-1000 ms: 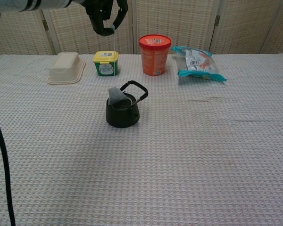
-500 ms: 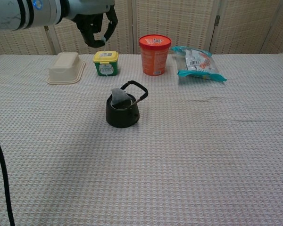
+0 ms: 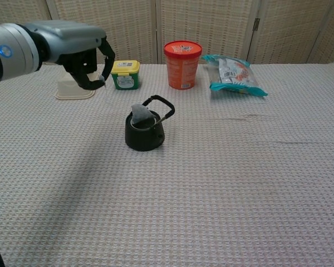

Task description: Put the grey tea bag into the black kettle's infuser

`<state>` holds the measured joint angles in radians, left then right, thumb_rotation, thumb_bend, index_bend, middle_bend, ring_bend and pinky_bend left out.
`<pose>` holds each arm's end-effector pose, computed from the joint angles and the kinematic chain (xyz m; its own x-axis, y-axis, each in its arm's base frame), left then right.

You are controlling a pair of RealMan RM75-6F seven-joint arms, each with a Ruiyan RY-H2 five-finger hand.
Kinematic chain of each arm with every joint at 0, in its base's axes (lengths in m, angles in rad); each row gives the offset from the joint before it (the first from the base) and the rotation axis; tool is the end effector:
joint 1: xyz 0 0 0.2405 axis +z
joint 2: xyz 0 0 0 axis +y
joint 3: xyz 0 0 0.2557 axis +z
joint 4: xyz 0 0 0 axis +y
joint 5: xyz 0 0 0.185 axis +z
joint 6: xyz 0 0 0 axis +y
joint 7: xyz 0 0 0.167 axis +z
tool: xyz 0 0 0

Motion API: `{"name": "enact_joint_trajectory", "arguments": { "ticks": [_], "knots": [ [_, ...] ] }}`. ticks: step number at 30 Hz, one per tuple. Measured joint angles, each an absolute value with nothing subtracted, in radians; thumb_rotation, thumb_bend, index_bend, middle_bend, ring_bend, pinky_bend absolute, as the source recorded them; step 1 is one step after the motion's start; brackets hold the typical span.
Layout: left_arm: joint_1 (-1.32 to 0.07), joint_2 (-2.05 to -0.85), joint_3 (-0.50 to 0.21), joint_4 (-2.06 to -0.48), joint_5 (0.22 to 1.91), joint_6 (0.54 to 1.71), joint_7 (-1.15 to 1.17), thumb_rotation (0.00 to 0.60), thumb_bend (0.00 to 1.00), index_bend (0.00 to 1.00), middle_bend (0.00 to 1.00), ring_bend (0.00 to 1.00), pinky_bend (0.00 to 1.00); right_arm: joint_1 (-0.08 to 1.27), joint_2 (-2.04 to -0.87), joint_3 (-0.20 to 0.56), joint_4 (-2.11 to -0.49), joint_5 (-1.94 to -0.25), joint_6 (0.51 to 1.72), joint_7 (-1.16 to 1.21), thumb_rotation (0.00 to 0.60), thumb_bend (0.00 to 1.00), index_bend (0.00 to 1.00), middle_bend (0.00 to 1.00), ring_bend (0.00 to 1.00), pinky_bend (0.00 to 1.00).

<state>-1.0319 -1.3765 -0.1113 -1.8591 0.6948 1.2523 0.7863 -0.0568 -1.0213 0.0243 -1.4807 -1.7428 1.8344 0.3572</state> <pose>-0.0667 0.3649 0.0548 0.6350 0.1085 0.7648 0.7416 -0.3629 -0.5642 -0.2871 -0.1462 0.2474 0.2387 0.1901 0.9523 -0.9394 -0.2032 0.2760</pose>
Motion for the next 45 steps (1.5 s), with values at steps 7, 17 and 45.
{"name": "enact_joint_trajectory", "arguments": {
  "ticks": [7, 17, 45],
  "knots": [
    [-0.981, -1.44, -0.076, -1.95, 0.761, 1.375, 0.842, 0.6, 0.48, 0.63, 1.0, 1.0, 1.0, -0.068, -1.025, 0.011, -1.455, -1.775, 1.873, 0.382, 0.6, 0.1, 0.0, 0.0, 0.0, 0.0],
    [-0.926, -1.598, -0.023, -1.987, 0.845, 1.451, 0.939, 0.6, 0.47, 0.32, 1.0, 1.0, 1.0, -0.082, -1.038, -0.003, -1.418, -1.813, 1.922, 0.396, 0.6, 0.11, 0.0, 0.0, 0.0, 0.0],
    [-0.881, -1.431, -0.123, -1.993, 0.668, 1.193, 0.798, 0.6, 0.68, 0.0, 1.0, 1.0, 1.0, -0.062, -1.036, 0.004, -1.455, -1.778, 1.866, 0.351, 0.6, 0.12, 0.0, 0.0, 0.0, 0.0]
  ]
}}
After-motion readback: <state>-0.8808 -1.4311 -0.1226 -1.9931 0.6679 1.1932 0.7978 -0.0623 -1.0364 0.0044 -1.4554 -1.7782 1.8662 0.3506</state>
